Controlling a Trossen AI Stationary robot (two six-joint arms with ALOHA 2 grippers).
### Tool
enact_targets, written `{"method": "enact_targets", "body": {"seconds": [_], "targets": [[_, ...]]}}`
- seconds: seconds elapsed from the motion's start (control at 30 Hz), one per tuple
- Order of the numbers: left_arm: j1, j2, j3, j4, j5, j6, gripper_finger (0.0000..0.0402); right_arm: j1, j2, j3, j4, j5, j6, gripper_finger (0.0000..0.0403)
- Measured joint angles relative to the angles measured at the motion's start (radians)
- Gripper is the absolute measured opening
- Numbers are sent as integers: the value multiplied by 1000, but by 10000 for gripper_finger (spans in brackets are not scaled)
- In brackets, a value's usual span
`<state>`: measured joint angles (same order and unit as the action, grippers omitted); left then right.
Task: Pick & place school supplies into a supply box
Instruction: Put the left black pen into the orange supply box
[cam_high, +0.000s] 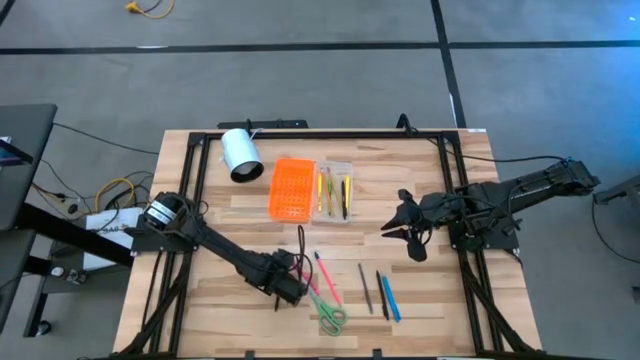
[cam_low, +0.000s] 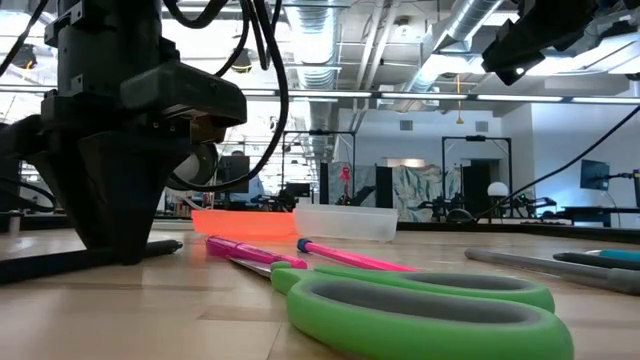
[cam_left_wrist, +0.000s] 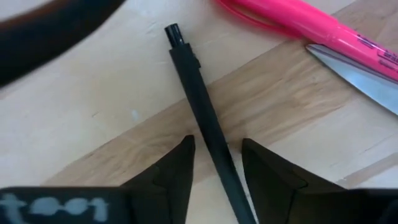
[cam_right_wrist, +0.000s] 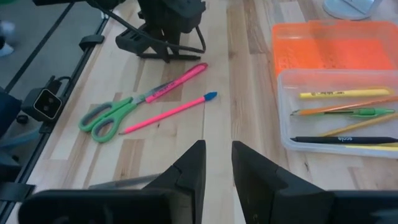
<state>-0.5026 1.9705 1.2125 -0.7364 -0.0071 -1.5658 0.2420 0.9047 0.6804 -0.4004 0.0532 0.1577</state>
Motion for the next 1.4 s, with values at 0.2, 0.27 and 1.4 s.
{"method": "enact_targets", "body": {"seconds": [0.2,0.27,1.4], "targets": [[12,0,0,-6,-27,-1,49,0,0,0,0,0,0,71],[12,-1,0,-7,-42,15,21,0,0,0,-2,0,0,71],[4,15,63,-158,-298,94,10,0,0,0,-4,0,18,71]]}}
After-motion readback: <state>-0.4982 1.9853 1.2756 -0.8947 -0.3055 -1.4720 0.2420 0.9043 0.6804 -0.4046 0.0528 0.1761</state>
